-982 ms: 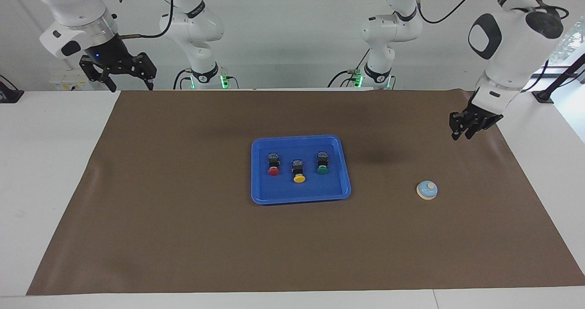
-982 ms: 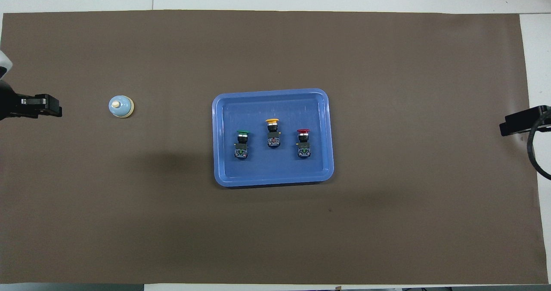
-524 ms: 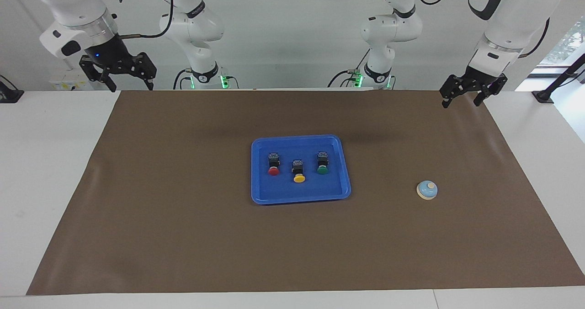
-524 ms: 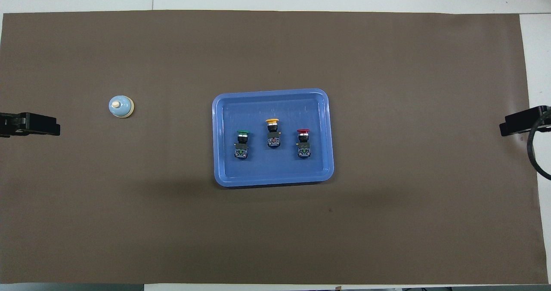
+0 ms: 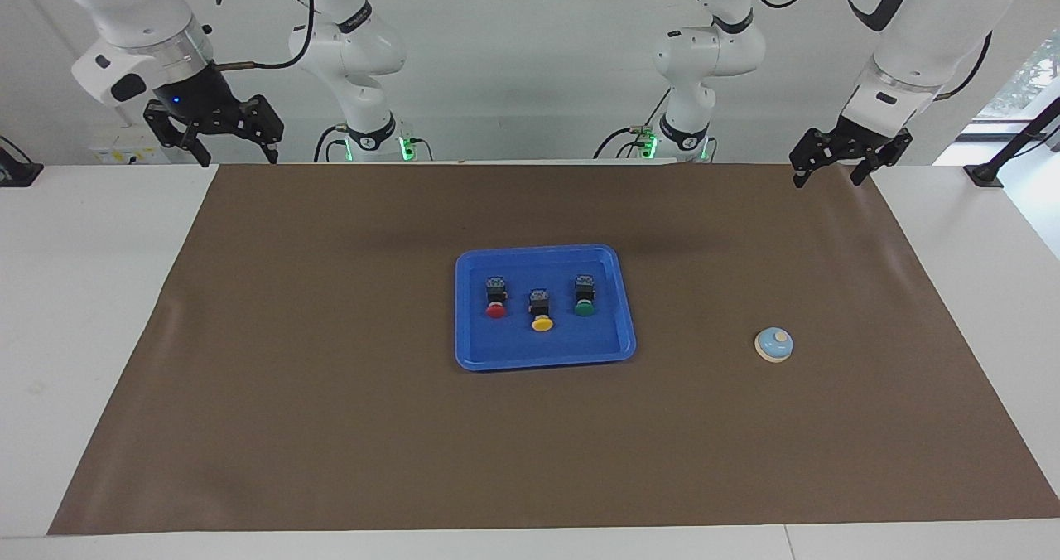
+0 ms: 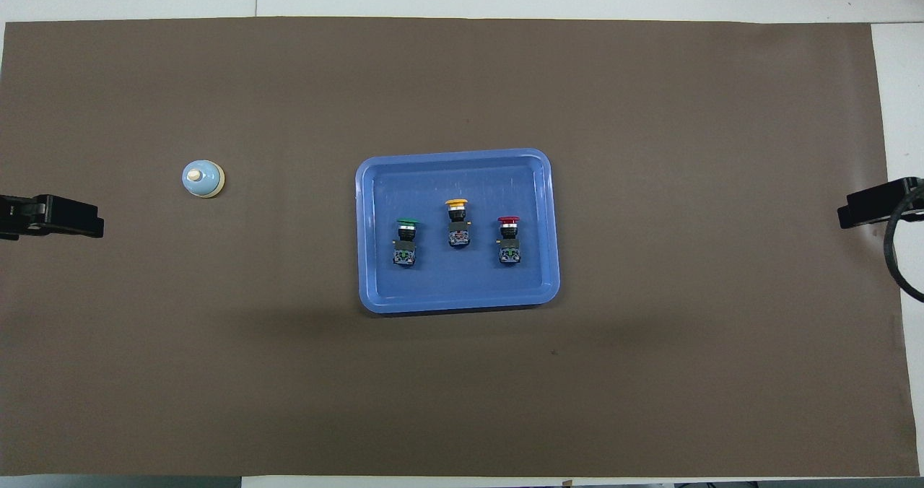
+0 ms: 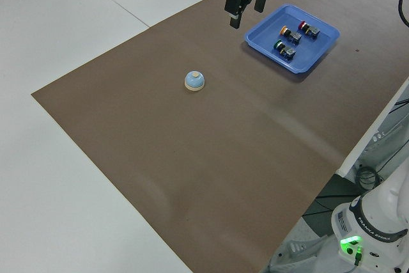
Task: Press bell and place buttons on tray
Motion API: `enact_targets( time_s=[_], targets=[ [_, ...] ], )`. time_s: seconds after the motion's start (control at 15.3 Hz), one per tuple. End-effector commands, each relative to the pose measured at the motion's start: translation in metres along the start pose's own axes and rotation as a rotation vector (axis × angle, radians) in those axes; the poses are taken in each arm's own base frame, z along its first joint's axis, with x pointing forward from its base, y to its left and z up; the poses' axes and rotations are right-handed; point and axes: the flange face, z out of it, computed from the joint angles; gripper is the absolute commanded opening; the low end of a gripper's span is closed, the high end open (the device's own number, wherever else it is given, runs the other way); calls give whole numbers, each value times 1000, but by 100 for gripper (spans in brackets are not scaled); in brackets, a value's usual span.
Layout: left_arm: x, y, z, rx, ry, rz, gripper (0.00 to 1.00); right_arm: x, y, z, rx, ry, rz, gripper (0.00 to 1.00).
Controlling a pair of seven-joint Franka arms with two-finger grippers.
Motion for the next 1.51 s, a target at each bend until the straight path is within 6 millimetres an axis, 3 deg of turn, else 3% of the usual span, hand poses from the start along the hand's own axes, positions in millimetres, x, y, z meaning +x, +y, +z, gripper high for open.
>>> enact_targets(
  time_s=[0.0,0.39,0.79,1.44],
  targets=[
    [2,3,-4,-12,-16,9,100,-8,2,0,-9,-2,-6,100],
    [-2,10,-2,-18,-48,39,100,-8,2,0,-9,-2,-6,100],
    [4,14,-25,-54,-49,43,100,-8,2,0,-9,-2,-6,100],
    [2,18,-25,-54,-55,52,100,-8,2,0,-9,-2,-6,100]
  ],
)
